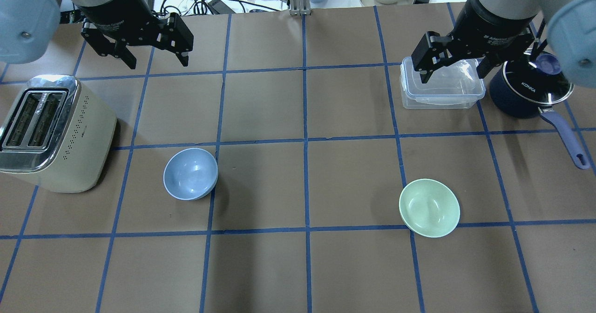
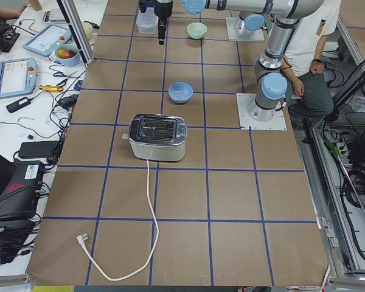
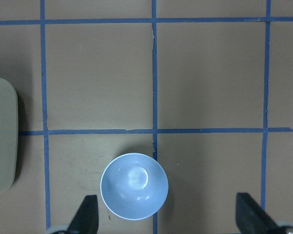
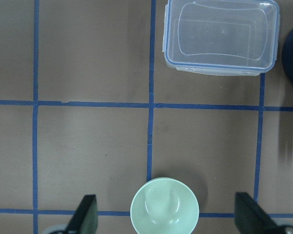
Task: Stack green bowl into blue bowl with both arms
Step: 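Lower the left gripper onto the light blue bowl and grasp its rim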
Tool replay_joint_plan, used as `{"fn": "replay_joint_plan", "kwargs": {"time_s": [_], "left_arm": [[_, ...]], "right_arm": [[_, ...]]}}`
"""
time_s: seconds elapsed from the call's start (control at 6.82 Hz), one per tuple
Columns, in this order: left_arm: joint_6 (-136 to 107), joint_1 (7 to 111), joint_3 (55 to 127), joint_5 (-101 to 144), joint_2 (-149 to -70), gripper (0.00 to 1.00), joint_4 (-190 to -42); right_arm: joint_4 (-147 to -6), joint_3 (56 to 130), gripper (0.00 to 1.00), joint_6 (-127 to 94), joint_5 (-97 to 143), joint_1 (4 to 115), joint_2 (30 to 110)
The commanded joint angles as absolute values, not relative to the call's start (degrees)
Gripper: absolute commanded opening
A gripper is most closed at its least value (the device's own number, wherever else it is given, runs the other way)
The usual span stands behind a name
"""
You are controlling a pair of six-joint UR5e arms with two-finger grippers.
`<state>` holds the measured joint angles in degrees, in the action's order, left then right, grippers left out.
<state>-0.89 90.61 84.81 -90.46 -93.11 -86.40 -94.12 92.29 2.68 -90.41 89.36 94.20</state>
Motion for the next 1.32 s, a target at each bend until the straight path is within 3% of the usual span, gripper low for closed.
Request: {"fn": "replay_joint_plan", "kwargs": {"time_s": [0.0,0.29,0.44,0.88,1.17], "left_arm": [[-0.8,90.4,84.9,-90.5,-93.2,1.00,-86.3],[-0.7,90.4,89.3,-90.8,-94.6,1.00,-86.6],[-1.9,90.6,95.8,-91.1,-95.0,1.00,-82.9],[-1.8,90.7,114.5,-90.3,-98.7,1.00,-61.6],[-1.8,91.5,119.8,-90.4,-102.8,1.00,-51.0]], "right_arm": [[-94.0,92.2,1.00,2.5,-90.4,89.2,94.2],[-93.8,92.2,1.00,2.5,-90.4,89.2,94.2],[-93.7,92.2,1.00,2.8,-90.6,89.2,94.2],[-93.7,92.1,1.00,2.8,-90.5,89.4,94.0],[-93.9,91.9,1.00,2.8,-90.6,89.3,94.0]]}}
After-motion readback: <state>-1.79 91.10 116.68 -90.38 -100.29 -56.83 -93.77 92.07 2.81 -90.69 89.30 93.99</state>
